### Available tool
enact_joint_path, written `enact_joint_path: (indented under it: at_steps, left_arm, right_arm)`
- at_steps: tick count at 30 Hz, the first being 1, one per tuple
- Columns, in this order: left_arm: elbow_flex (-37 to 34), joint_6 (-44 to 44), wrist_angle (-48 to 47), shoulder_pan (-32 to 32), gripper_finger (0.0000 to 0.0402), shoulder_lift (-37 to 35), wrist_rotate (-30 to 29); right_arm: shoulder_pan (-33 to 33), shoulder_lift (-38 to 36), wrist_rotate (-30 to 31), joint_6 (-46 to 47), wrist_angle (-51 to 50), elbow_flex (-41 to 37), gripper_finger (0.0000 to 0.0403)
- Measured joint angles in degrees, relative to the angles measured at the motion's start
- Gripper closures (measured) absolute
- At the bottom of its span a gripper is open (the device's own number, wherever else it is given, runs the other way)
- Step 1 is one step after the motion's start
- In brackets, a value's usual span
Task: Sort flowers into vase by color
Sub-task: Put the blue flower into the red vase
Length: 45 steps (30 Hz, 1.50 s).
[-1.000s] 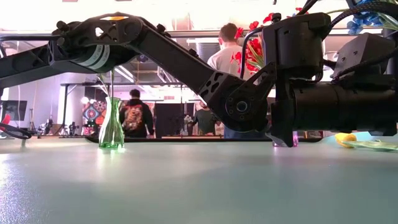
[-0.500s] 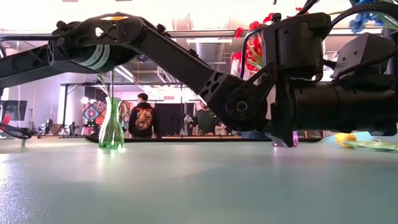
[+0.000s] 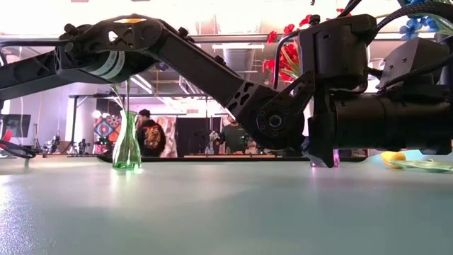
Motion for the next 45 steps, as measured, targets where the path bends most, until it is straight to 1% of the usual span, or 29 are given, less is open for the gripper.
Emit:
enact_joint_path:
  at_steps: [3,23,26,38,45]
  left_arm:
    - [0.00,0.00,-0.01,0.00,0.0093,0.00,-0.13]
    - [0.00,0.00,-0.01,0.00,0.0093,0.00,-0.39]
    - [-0.02,0.00,-0.01,0.00,0.0093,0.00,-0.41]
    - [0.00,0.00,-0.02,0.00,0.0093,0.00,-0.42]
    - [-0.02,0.00,-0.01,0.00,0.0093,0.00,-0.42]
  right_arm:
    - [-0.02,-0.02,0.01,-0.13,-0.73,0.02,0.0386]
    - [-0.02,-0.02,0.92,1.01,-0.17,-1.40,0.0383]
    - [-0.02,-0.17,0.48,0.67,-0.05,-1.23,0.0373]
    - [0.00,-0.06,0.20,2.91,-2.45,1.37,0.0306]
    - [-0.01,-0.05,0.24,3.54,-2.69,3.17,0.0288]
